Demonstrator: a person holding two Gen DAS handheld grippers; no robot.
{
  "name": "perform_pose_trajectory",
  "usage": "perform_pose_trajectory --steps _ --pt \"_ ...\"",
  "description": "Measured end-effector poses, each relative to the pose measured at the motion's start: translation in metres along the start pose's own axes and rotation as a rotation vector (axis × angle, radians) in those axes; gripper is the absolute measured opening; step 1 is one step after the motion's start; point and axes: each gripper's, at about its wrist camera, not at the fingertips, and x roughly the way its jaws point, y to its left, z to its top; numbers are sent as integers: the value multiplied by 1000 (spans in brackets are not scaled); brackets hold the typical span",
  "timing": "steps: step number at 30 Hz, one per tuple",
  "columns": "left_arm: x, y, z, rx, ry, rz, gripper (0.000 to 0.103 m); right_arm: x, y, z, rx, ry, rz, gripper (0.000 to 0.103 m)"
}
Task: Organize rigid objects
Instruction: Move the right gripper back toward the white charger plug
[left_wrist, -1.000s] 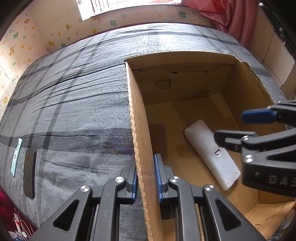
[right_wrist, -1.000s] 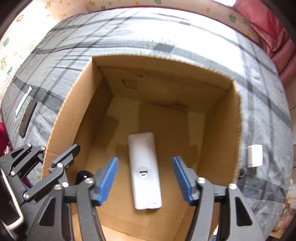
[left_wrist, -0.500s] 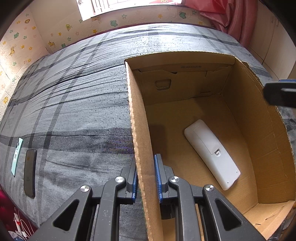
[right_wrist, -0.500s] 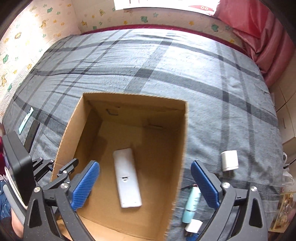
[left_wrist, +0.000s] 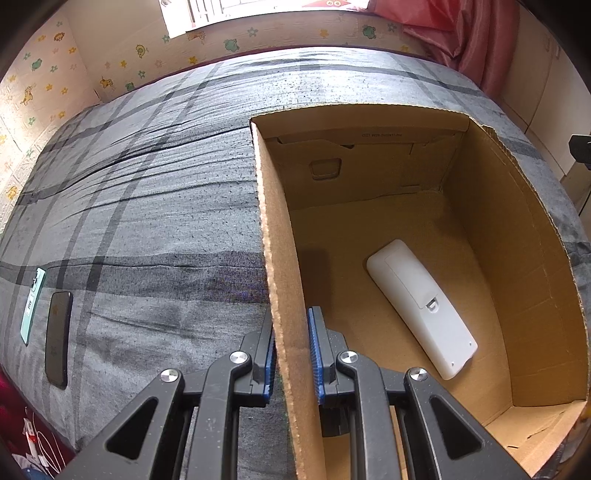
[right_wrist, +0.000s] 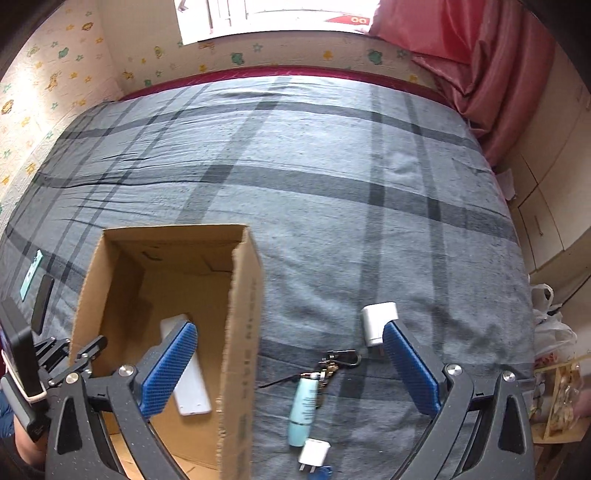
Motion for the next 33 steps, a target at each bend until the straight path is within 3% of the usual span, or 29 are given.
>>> perform_pose_trajectory --steps 8,20,28,33 --pt "1 -1 0 5 2 8 17 27 -54 -7 54 21 -59 103" --pt "1 -4 1 5 7 15 17 106 -118 -22 145 103 -55 102" --pt "2 -6 2 5 10 21 17 146 -129 -25 154 138 -42 100" --pt "1 -7 2 6 10 26 17 156 -125 -24 132 154 -44 92"
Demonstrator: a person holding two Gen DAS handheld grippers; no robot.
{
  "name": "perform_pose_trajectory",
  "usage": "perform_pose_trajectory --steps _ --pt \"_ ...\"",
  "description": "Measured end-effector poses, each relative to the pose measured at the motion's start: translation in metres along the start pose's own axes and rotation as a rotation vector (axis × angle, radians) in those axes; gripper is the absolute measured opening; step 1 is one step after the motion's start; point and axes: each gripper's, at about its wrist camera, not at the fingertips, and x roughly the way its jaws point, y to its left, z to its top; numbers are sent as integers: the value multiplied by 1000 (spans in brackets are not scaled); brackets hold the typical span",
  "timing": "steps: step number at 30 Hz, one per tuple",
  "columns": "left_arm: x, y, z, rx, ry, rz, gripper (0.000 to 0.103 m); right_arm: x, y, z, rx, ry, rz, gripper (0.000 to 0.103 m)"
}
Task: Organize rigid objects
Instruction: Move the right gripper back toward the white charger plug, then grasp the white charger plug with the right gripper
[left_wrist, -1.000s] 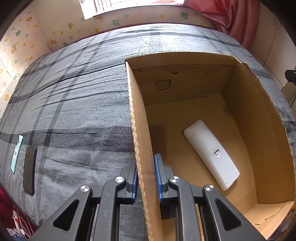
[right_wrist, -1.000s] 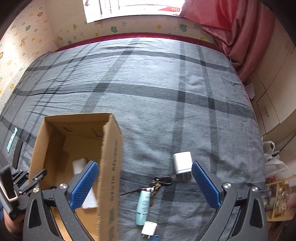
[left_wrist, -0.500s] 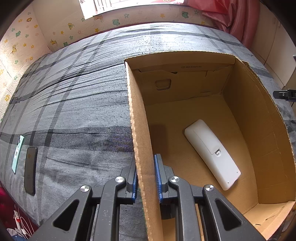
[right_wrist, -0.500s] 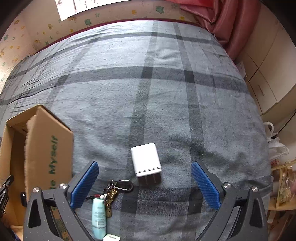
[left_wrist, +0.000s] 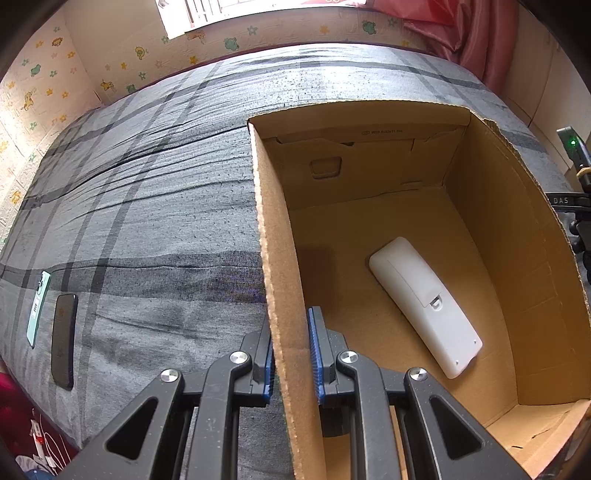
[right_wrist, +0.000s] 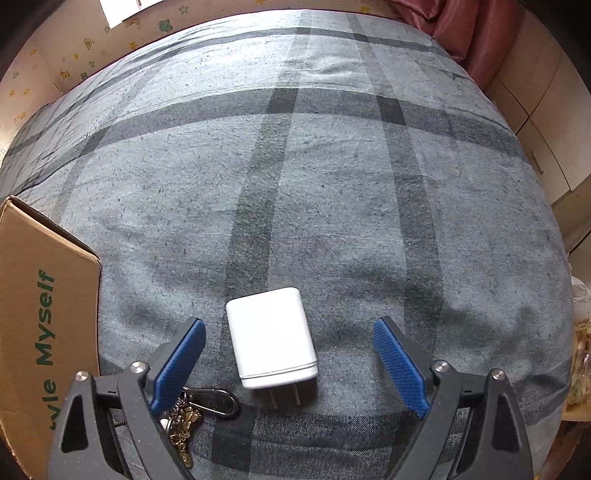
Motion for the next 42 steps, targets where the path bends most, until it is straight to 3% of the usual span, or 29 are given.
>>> perform_pose_trajectory --steps 4,6,30,42 --pt "0 1 0 -7 1 -5 17 6 5 2 -13 32 11 79" --pt "0 1 0 -6 0 -3 17 8 9 1 -18 52 13 47" --pt "-2 -5 0 5 -3 15 17 -32 27 -14 15 36 -23 47" --pt "-2 -6 1 3 0 18 17 -94 47 -17 -46 -12 -7 47"
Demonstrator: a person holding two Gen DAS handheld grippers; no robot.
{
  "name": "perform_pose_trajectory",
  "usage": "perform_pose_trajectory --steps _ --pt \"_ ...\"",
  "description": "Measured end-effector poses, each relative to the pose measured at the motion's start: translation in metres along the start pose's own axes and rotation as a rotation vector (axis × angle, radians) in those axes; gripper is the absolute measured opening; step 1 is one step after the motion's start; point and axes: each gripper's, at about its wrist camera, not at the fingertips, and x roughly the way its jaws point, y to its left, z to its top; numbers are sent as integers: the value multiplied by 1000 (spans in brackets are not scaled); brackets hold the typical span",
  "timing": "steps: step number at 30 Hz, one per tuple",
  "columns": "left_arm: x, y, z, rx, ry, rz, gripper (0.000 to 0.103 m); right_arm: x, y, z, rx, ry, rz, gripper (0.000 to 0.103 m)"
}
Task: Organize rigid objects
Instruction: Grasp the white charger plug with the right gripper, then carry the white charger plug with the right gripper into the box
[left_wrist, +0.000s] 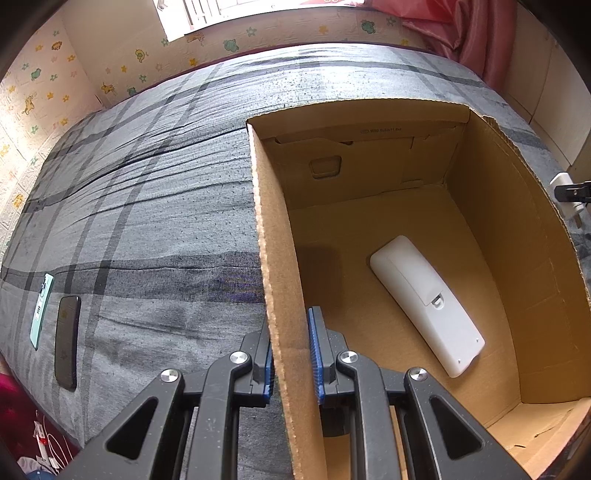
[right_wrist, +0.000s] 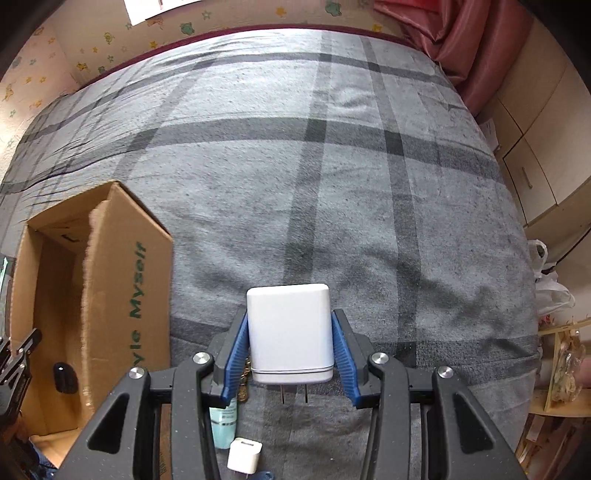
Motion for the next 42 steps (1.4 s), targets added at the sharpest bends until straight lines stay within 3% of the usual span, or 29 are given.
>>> perform_pose_trajectory --steps 22,42 --pt "1 0 0 2 -2 5 17 -73 93 -4 -192 -75 65 47" --pt "0 -1 1 0 -2 4 17 -63 181 -25 -318 -52 149 47"
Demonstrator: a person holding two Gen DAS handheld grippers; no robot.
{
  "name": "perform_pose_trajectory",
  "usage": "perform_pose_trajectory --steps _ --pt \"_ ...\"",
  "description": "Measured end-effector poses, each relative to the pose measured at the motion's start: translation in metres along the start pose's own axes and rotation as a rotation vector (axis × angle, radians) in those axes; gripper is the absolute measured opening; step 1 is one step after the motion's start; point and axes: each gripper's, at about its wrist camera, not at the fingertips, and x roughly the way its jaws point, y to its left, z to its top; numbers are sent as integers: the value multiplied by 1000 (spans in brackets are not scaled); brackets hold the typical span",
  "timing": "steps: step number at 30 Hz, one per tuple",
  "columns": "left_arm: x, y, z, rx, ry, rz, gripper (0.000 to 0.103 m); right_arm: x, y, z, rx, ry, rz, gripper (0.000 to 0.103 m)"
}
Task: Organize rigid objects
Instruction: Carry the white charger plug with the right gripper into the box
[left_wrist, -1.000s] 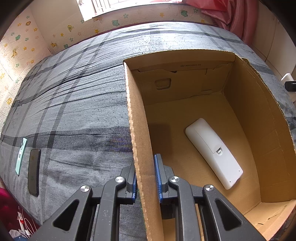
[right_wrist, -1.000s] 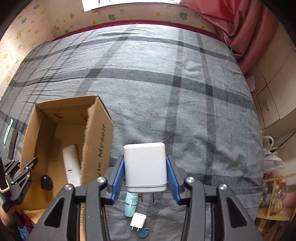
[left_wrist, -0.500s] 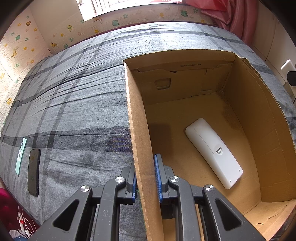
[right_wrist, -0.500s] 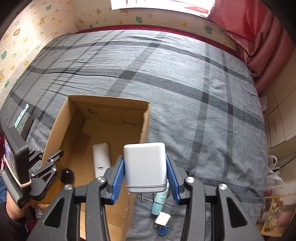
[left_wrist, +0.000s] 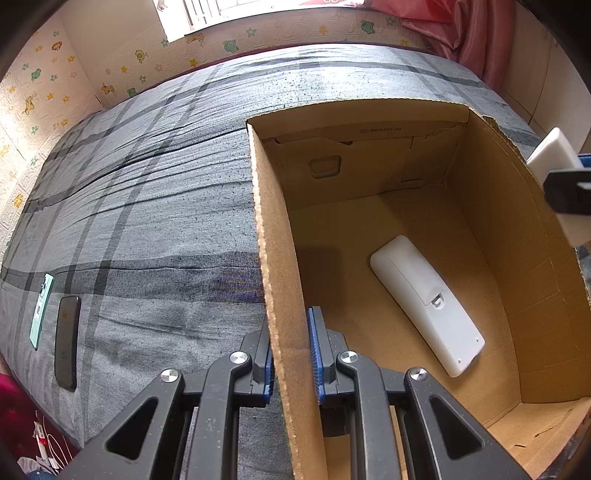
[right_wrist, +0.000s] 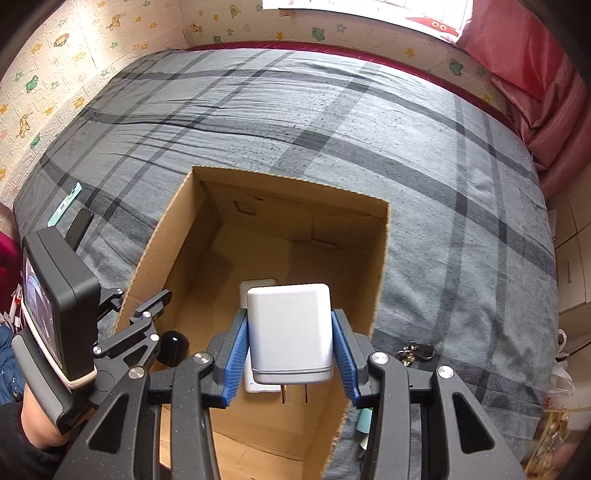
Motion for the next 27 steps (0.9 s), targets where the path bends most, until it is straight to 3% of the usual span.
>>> perform_pose_trajectory --steps 27 --pt "-1 -2 1 1 0 4 17 98 17 -18 87 150 16 47"
